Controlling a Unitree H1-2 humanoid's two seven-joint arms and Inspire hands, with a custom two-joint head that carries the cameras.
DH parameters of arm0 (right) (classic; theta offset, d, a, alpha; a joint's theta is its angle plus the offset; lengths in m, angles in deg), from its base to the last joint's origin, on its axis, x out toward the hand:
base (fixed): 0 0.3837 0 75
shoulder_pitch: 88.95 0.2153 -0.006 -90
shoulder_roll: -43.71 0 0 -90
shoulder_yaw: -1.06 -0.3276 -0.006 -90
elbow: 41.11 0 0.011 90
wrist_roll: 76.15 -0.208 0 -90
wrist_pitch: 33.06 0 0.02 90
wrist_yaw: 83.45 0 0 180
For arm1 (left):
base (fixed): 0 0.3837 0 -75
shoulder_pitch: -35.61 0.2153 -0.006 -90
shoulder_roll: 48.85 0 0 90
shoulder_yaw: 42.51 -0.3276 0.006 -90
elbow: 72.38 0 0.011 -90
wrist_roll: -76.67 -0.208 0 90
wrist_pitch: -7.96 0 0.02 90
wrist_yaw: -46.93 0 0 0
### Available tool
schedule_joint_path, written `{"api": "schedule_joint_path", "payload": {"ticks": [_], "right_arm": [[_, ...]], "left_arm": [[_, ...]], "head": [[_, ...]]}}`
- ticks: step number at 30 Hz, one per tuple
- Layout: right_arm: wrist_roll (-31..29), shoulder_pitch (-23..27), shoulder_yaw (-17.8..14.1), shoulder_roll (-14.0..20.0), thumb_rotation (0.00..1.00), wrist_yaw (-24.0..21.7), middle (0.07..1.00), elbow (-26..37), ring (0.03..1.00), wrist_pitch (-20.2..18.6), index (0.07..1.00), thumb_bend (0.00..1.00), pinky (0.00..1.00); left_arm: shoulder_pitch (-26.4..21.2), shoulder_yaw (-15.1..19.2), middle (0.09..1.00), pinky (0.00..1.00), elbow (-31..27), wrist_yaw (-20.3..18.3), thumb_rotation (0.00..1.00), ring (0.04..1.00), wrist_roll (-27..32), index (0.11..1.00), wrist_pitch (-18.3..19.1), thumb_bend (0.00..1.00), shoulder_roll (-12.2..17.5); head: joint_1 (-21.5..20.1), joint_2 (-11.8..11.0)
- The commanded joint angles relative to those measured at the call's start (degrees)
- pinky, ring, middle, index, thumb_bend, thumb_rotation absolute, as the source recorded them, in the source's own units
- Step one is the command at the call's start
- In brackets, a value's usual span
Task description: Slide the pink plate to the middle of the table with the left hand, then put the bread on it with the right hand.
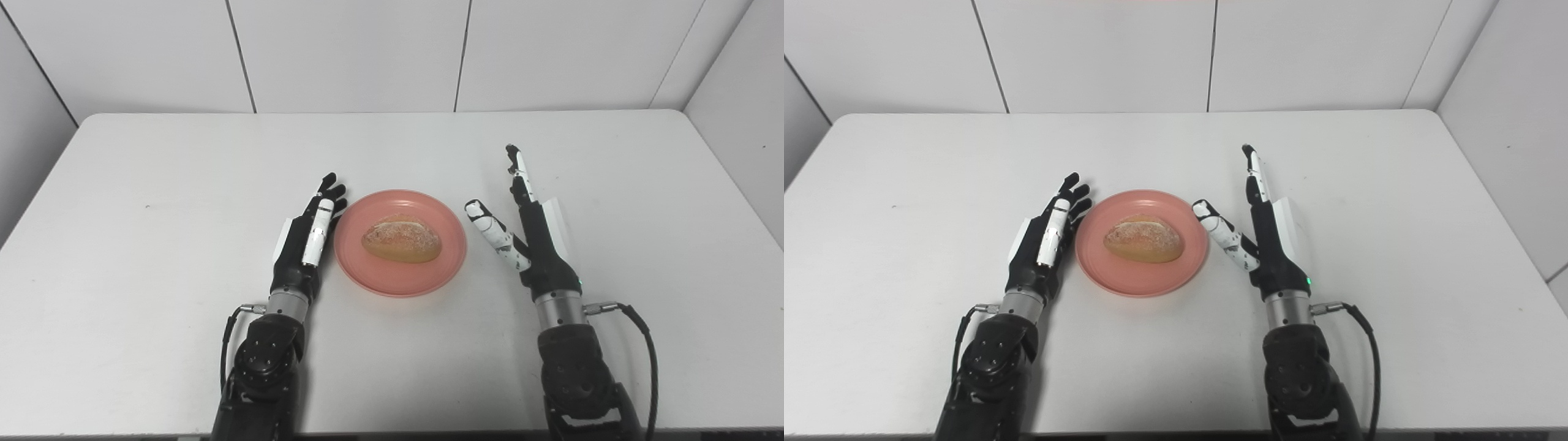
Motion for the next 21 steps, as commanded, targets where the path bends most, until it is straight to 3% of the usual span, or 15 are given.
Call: {"api": "schedule_joint_path", "payload": {"ticks": [1, 9, 11, 16, 21], "right_arm": [[-2.8, 0.5, -0.2, -1.3, 1.00, 1.4, 0.996, 0.5, 0.981, 4.5, 0.992, 0.70, 0.93], [-6.3, -2.5, 0.4, -3.5, 1.00, -0.1, 1.000, 2.8, 0.997, 1.0, 0.999, 0.62, 0.97], [-7.7, -2.5, 0.2, -3.8, 1.00, -0.4, 0.999, 2.7, 0.995, 0.7, 0.999, 0.53, 0.98], [-13.0, -2.2, -1.0, -4.7, 1.00, -1.8, 0.996, 2.2, 0.993, -1.9, 0.990, 0.45, 0.99], [-16.7, -1.7, -2.2, -5.3, 1.00, -2.2, 0.992, 1.0, 0.989, -2.8, 0.995, 0.26, 0.99]], "left_arm": [[-0.4, -0.3, 0.952, 0.91, -2.8, 0.3, 1.00, 0.933, -0.8, 0.949, -0.4, 0.35, -0.3], [3.2, -0.1, 0.982, 0.98, -6.5, 0.3, 1.00, 0.974, -0.5, 0.981, -0.2, 0.38, -0.5], [3.6, -0.1, 0.993, 0.99, -6.9, 0.2, 1.00, 0.982, -0.5, 0.996, -0.4, 0.38, -0.3], [3.4, 0.1, 1.000, 1.00, -7.1, 0.2, 1.00, 0.996, 0.1, 1.000, -0.2, 0.37, -0.7], [3.0, 0.2, 1.000, 1.00, -6.8, 0.3, 1.00, 1.000, 0.1, 1.000, 0.0, 0.36, -0.8]], "head": [[0.0, 0.0], [-0.2, -0.2], [-0.2, -0.2], [0.2, -0.1], [0.3, -0.1]]}}
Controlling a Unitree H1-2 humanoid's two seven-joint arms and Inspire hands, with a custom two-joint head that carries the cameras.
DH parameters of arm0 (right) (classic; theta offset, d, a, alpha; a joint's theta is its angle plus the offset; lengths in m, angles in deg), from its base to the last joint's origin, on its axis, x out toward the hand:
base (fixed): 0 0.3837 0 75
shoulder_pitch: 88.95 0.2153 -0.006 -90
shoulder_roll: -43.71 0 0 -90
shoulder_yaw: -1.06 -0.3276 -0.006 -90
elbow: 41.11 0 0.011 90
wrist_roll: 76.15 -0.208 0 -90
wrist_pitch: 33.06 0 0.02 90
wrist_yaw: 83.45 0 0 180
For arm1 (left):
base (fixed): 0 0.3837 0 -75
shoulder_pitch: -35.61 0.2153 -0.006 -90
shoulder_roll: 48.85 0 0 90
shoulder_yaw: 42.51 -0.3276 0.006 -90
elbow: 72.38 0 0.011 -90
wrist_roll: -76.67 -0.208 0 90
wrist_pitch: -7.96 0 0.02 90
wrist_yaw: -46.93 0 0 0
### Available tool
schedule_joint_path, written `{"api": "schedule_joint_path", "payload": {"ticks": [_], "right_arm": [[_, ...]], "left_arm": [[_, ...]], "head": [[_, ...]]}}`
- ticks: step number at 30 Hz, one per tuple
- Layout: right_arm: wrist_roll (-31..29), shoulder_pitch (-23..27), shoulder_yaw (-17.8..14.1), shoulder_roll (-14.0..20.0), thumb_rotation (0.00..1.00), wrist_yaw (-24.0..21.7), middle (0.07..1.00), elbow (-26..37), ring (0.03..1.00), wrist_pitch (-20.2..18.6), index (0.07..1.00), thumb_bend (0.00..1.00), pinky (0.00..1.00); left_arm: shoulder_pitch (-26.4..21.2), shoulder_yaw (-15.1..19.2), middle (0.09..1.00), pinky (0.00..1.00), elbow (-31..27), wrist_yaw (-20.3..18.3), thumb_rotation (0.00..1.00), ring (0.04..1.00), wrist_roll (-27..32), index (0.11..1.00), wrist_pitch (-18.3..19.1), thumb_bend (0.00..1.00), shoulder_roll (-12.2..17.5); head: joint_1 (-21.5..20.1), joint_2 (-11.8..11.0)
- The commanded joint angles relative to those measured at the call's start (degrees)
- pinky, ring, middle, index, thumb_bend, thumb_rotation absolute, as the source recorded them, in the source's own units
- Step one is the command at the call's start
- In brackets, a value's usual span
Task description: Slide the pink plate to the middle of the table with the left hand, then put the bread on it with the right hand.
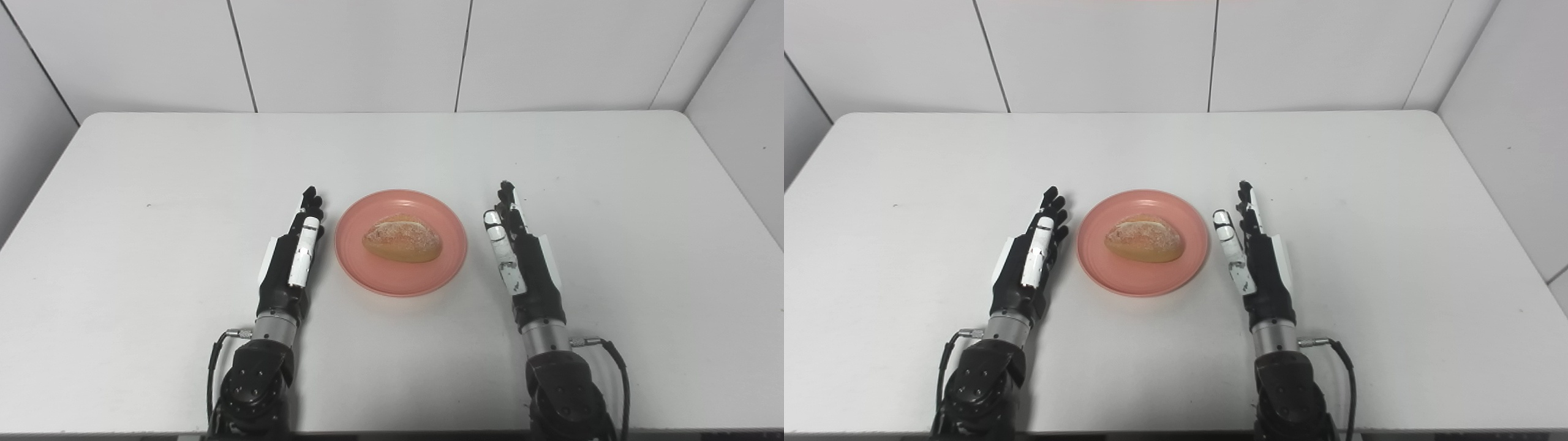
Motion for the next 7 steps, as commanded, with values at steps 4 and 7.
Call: {"api": "schedule_joint_path", "payload": {"ticks": [4, 7], "right_arm": [[-2.7, 1.8, -0.8, -0.9, 1.00, -0.1, 0.992, 0.0, 0.988, 0.1, 0.998, 0.22, 1.00], [-3.4, 1.8, -0.9, -0.6, 1.00, -0.5, 0.999, 0.0, 0.998, -1.0, 1.000, 0.21, 1.00]], "left_arm": [[-1.8, -0.2, 1.000, 1.00, -1.7, 0.4, 1.00, 1.000, -0.8, 1.000, -0.3, 0.37, -0.5], [-2.0, -0.3, 1.000, 1.00, -1.5, 0.6, 1.00, 0.999, -1.2, 1.000, -0.1, 0.38, -0.4]], "head": [[0.2, 0.1], [0.2, 0.1]]}}
